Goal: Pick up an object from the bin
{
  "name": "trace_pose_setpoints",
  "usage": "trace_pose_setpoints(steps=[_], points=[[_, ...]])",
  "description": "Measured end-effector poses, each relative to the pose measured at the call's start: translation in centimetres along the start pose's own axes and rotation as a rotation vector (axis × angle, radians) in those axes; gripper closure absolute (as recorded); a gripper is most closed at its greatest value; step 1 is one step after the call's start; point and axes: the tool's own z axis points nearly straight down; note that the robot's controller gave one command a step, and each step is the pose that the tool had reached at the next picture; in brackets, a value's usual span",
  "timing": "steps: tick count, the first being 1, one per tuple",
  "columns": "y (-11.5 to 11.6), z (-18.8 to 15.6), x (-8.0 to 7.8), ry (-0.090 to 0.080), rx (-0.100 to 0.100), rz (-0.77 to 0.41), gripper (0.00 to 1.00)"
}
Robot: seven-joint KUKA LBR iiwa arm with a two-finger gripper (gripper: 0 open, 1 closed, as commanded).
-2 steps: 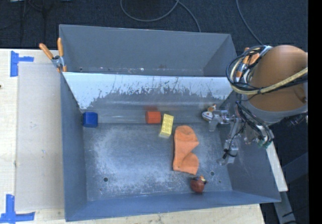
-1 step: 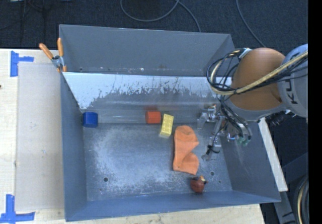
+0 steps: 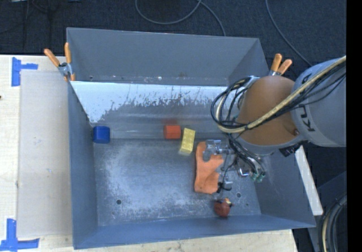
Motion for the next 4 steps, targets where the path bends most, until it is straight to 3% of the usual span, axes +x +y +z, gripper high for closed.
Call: trace_pose_setpoints(steps=[1, 2, 3, 4], points=[[-0.4, 3.1, -2.1, -0.007, 0.0, -0.037, 0.0], [-2.7, 5.3, -3.2, -0.004, -0.001, -0.601, 1.0], [-2.8, 5.3, -3.3, -0.003, -0.001, -0.599, 1.0], [-2.8, 1.5, -3.0, 0.007, -0.006, -0.592, 1.0]])
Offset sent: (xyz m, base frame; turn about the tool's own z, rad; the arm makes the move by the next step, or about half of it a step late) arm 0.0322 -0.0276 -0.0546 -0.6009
